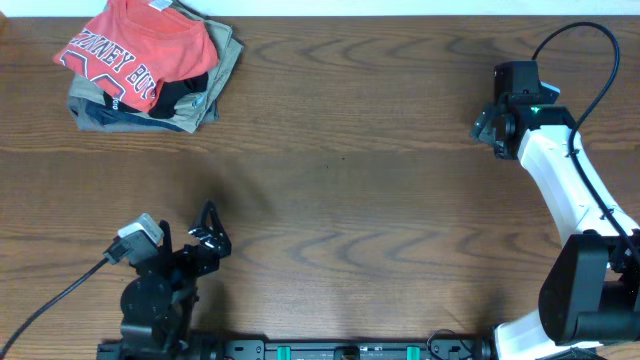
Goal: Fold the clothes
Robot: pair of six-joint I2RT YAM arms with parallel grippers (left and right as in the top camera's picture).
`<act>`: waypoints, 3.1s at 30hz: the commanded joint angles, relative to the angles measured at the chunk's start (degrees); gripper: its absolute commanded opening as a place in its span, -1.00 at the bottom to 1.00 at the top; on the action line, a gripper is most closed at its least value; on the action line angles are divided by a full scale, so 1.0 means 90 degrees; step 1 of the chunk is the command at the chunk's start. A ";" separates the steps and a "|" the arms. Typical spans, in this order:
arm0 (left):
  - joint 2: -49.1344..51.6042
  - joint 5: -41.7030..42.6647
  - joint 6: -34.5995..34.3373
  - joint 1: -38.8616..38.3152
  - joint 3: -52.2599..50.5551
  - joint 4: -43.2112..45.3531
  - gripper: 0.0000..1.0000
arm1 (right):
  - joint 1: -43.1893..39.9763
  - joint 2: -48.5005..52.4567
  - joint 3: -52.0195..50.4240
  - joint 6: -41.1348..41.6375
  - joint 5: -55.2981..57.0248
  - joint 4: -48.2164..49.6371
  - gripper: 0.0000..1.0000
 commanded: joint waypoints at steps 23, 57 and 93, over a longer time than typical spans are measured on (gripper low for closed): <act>-0.0886 0.1552 0.2164 0.1455 -0.2266 0.2800 0.96 | 0.0012 0.0012 -0.0002 -0.0046 0.0109 0.0000 0.98; -0.0872 0.1547 0.2543 0.1579 -0.2528 0.2516 0.95 | 0.0012 0.0012 -0.0002 -0.0046 0.0109 0.0000 0.99; -0.0872 0.1547 0.2543 0.1579 -0.2528 0.2516 0.96 | 0.1239 -0.0491 -0.0002 -0.0046 0.0109 0.0000 0.99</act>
